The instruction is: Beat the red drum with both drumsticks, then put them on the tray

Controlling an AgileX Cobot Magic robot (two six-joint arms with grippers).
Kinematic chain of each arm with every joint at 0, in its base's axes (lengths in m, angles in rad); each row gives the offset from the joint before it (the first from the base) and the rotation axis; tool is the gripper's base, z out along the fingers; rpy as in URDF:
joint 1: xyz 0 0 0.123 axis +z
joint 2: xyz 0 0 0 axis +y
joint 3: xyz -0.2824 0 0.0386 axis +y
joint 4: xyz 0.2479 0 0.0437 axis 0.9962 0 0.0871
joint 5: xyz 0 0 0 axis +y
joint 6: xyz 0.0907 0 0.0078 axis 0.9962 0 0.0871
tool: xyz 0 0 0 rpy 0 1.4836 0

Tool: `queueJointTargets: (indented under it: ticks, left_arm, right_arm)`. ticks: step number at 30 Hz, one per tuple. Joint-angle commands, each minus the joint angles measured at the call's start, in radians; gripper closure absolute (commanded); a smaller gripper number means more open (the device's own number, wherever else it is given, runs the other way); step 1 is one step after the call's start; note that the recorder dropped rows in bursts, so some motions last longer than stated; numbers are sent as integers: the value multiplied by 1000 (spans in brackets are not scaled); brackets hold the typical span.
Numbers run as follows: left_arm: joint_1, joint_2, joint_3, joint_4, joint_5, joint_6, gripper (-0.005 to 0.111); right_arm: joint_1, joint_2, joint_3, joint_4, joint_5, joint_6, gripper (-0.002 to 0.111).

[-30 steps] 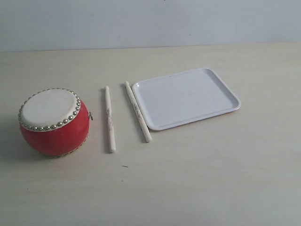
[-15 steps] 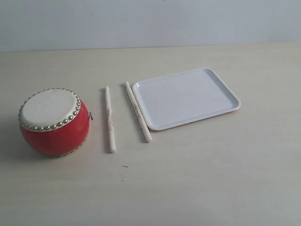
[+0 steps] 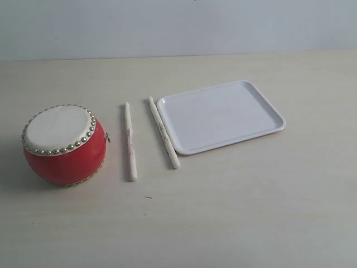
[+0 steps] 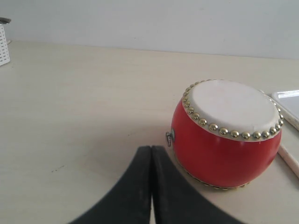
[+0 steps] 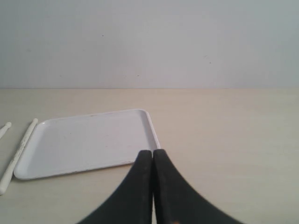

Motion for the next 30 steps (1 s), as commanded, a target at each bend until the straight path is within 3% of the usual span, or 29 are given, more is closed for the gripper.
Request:
queueJointTargets:
  ticks: [1, 11, 21, 30]
  left_arm:
    - [1, -6, 3, -9, -7, 3, 107]
    - [1, -6, 3, 2, -48, 3, 107]
    - [1, -6, 3, -61, -311, -9, 107]
    - [1, -6, 3, -240, -377, -273, 107]
  right_arm:
    - [-4, -7, 4, -7, -2, -3, 108]
    - [-4, -7, 4, -7, -2, -4, 108]
    - [-4, -7, 4, -7, -2, -4, 108]
    - [-4, -7, 4, -7, -2, -4, 108]
